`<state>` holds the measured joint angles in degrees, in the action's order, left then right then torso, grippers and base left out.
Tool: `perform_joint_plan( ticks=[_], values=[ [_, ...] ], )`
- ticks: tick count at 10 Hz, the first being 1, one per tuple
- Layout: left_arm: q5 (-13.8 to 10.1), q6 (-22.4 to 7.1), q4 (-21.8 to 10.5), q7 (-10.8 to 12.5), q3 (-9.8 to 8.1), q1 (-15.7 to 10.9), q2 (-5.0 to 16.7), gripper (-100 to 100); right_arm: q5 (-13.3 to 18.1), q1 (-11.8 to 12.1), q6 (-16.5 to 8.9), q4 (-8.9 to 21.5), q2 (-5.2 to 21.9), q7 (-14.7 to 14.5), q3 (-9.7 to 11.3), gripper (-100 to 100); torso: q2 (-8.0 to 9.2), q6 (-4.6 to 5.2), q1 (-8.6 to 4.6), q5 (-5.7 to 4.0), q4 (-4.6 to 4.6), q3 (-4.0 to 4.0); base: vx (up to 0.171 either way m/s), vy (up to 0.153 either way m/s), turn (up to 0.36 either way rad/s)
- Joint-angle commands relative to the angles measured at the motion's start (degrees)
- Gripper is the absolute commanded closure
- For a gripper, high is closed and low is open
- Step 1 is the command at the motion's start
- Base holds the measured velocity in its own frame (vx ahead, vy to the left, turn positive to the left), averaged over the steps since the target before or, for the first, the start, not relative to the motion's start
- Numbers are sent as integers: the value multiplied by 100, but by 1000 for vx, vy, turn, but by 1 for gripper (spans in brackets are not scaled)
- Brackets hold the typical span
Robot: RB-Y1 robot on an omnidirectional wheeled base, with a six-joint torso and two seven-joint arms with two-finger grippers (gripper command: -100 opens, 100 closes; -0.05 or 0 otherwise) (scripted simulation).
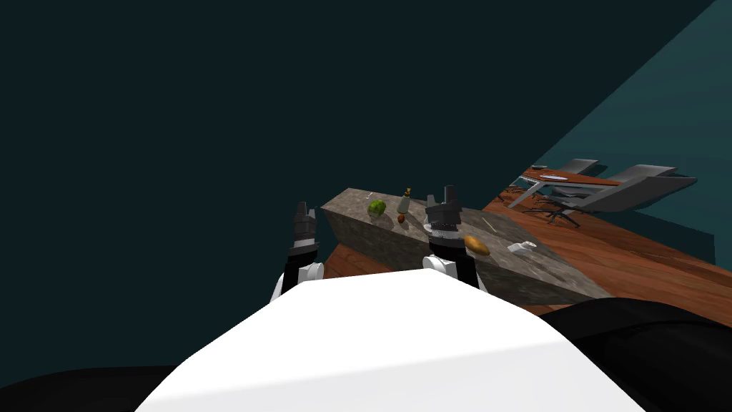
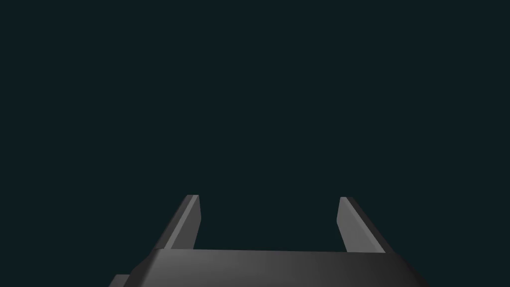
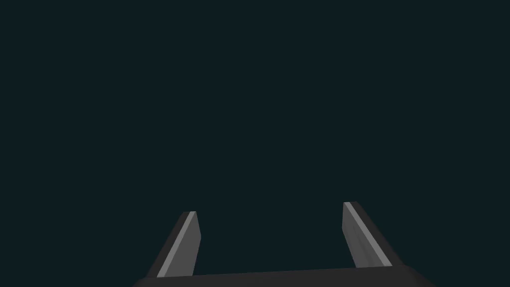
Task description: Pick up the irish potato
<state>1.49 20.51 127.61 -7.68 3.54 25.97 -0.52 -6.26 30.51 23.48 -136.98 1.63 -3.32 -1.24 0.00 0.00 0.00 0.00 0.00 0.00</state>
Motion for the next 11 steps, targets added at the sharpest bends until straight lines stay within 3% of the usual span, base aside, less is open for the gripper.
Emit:
perform_joint_plan(
  ticks=[1,5,6,10,11],
  values=[
    [0,0,0,0,0,0,0,0,-4,-40,-144,66,103,199,-20,-100,0,0,0,0,0,0,15,46,-77],
    [0,0,0,0,1,0,-1,0,-25,-193,-686,307,296,840,-117,-100,-6,0,49,11,-1,-3,13,122,-103],
    [0,0,0,0,1,0,-1,0,-25,-193,-694,307,296,885,-117,-100,-7,0,50,11,-2,-4,9,87,-42],
    [0,0,0,0,1,0,-1,0,-62,-414,-1342,567,421,1568,-254,-100,-2,-1,28,7,-1,-1,-1,77,-82],
    [0,0,0,0,1,0,-1,0,-62,-414,-1342,567,421,1631,-254,-100,2,0,27,6,0,1,-6,64,-45]
  ],
)
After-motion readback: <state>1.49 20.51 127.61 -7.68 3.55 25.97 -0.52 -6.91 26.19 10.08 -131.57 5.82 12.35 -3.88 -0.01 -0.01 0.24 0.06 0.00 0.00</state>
